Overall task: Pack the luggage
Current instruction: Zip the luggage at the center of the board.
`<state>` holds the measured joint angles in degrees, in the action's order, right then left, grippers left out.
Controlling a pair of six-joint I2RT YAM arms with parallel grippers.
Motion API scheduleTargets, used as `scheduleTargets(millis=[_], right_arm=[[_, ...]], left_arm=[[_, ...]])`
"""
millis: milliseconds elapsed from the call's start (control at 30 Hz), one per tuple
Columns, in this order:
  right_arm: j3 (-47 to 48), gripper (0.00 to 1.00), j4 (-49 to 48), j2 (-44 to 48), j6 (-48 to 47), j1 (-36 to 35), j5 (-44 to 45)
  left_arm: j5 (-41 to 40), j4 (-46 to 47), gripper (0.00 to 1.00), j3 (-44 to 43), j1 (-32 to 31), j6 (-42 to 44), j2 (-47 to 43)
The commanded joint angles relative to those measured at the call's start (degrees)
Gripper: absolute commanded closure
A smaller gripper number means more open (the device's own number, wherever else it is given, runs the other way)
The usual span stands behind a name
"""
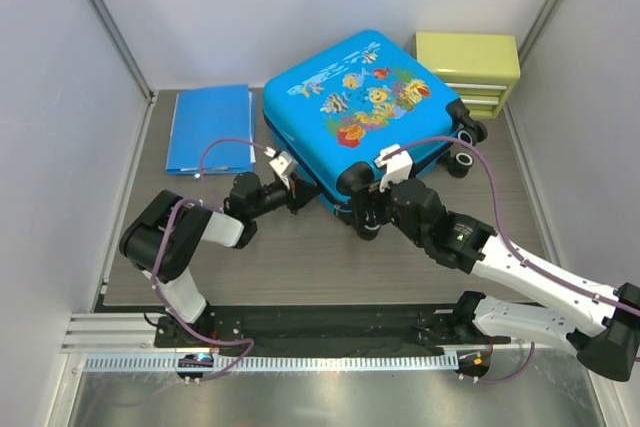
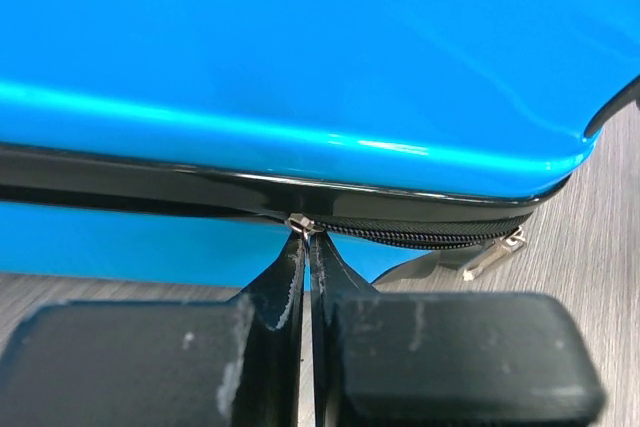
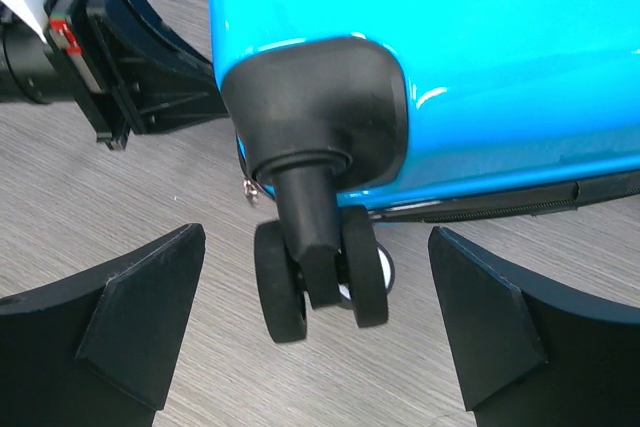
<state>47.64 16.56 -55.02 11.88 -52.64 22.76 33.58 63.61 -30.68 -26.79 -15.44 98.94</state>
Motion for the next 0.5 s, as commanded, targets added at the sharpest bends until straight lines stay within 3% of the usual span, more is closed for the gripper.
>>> scheduleTargets(millis=[0,467], right_arm=[[0.0,0.00,-2.8,1.1,-0.7,0.3,-0.1],[-1.3,0.01,-1.4,-5.0,-1.4,0.2,7.7]], left_arm=[[-1.5,4.3,1.00,0.4,-4.0,3.0,-2.6],[-3.8,1.0,1.00,0.3,-6.5,5.5,-3.2]])
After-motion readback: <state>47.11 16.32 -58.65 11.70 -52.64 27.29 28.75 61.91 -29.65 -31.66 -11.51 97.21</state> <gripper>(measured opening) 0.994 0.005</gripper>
